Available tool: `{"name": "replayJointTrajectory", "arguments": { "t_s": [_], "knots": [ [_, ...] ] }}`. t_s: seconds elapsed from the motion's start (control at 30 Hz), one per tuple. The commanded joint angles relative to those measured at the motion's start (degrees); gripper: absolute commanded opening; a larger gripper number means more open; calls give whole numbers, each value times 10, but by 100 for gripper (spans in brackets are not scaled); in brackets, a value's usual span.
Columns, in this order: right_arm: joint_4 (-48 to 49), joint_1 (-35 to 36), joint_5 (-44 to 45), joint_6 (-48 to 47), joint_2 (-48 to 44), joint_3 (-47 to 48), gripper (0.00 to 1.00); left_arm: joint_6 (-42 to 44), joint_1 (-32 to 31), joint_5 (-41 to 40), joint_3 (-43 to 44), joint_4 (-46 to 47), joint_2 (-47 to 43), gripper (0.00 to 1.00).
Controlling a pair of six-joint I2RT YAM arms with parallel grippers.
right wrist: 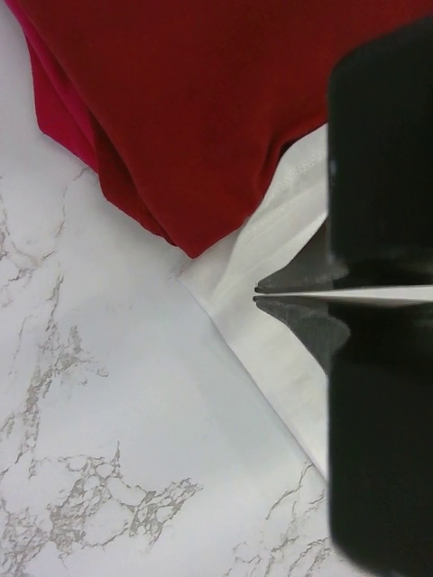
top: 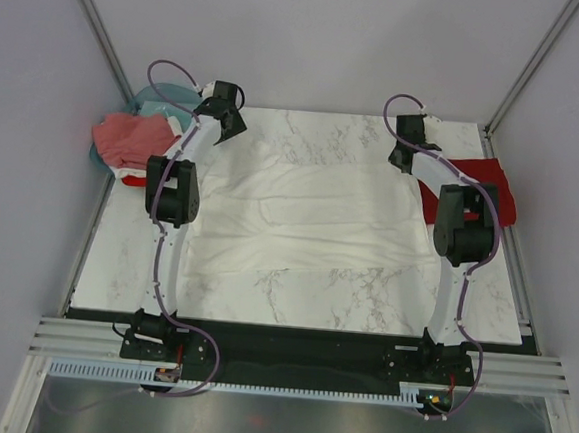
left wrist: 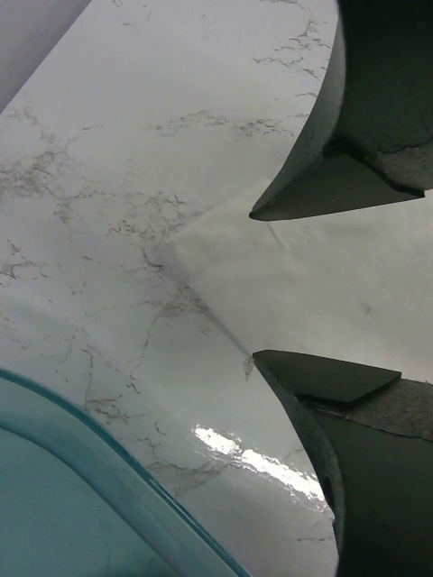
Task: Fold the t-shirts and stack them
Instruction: Fold the tshirt
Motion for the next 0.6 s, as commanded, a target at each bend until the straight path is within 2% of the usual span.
{"name": "replayJointTrajectory", "arguments": {
  "t_s": [0.0,0.07,0.13,0.4,0.57],
  "knots": [
    [13,4,3,4,-29,-3,17,35,-4,-5,50,-51,16,67],
    [11,5,10,-3,-18,8,43,37,-4,-6,54,-56,20,67],
    [10,4,14,-8,-7,20,46,39,-4,-4,59,-60,26,68],
    [-27,6,48,-32,63,91,47,47,-3,-5,59,-78,32,68],
    [-47,6,66,-39,96,121,53,47,-3,4,60,-78,37,69]
  ]
}}
